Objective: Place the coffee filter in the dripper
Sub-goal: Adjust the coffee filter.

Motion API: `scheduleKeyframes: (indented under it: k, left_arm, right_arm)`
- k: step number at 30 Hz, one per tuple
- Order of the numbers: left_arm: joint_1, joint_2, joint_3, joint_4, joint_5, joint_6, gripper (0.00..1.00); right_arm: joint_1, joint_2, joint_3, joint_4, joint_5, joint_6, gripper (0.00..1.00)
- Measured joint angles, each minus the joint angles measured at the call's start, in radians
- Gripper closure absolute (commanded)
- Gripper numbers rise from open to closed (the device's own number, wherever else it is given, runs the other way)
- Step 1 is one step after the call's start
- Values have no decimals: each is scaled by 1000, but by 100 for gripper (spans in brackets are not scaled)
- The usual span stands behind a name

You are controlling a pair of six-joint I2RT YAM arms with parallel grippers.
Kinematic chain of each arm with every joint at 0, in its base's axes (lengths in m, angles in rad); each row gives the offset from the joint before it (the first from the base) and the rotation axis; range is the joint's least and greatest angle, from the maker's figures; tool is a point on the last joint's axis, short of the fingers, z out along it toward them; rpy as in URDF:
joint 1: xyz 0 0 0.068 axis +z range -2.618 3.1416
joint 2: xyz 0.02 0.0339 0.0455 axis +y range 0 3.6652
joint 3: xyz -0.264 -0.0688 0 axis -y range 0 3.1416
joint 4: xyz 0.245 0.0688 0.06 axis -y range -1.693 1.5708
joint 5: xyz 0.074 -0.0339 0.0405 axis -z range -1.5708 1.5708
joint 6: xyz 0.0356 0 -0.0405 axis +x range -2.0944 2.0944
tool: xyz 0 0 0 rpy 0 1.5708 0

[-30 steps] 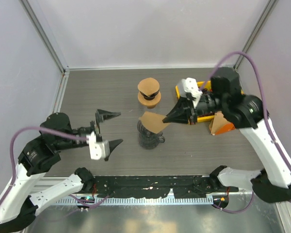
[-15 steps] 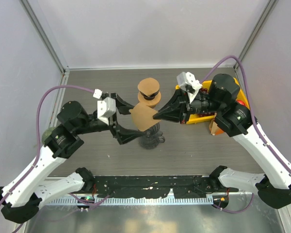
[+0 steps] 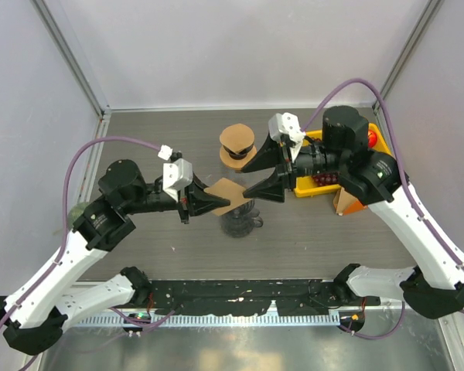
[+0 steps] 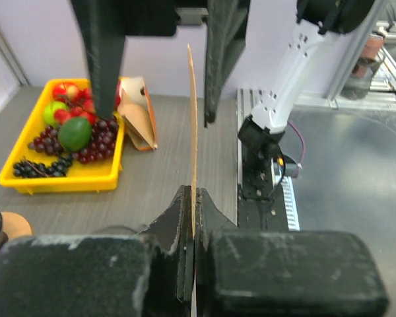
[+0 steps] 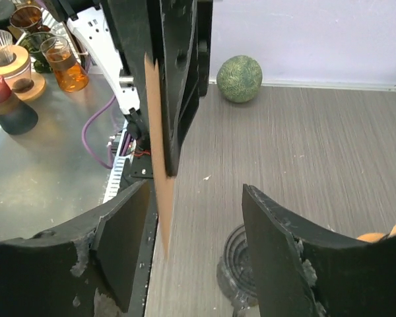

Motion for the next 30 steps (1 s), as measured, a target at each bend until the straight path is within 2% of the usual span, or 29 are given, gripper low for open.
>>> scheduleKeyframes:
  k: [4,8,11,12,14,17,18,19,22,24,26,28,30]
  left_arm:
    - [0,37,26,-101,20,29,100]
    - [-1,79,45,-167,23,45,100]
    - [-1,82,47,-194,22,47,100]
    - [-1,82,48,-198,22,47,100]
    - [-1,81,50,-201,22,47,100]
    - [-1,77,50,-213,22,65,100]
    - [-1,76,50,-221,23,72,100]
    - [-1,75,50,-227,24,77,88]
    - [-1,74,56,-256,35,110,46]
    - [4,73,67,-293,44,136,37]
    - [39,58,68,-318,74,137,34]
    - [95,21,66,-328,89,134,34]
    - [138,-29,67,-331,101,141,39]
  right_arm:
    - [30,100,148,-145,13,-109,37]
    - [109,167,225,-286,42,-217,46]
    - [145,182,227,-351,56,-261,64]
    - [151,185,227,-366,60,-270,67]
    - [155,186,227,-391,72,-288,82]
    - [155,186,227,-409,85,-304,95]
    - [155,187,227,-411,89,-308,95]
    - [155,188,227,-412,90,-309,95]
    - [155,190,227,-414,96,-309,95]
    - [155,190,227,-414,98,-310,95]
    - [155,190,227,-414,103,-314,95]
    - [155,186,220,-413,110,-324,95]
    - [155,172,196,-415,115,-337,95]
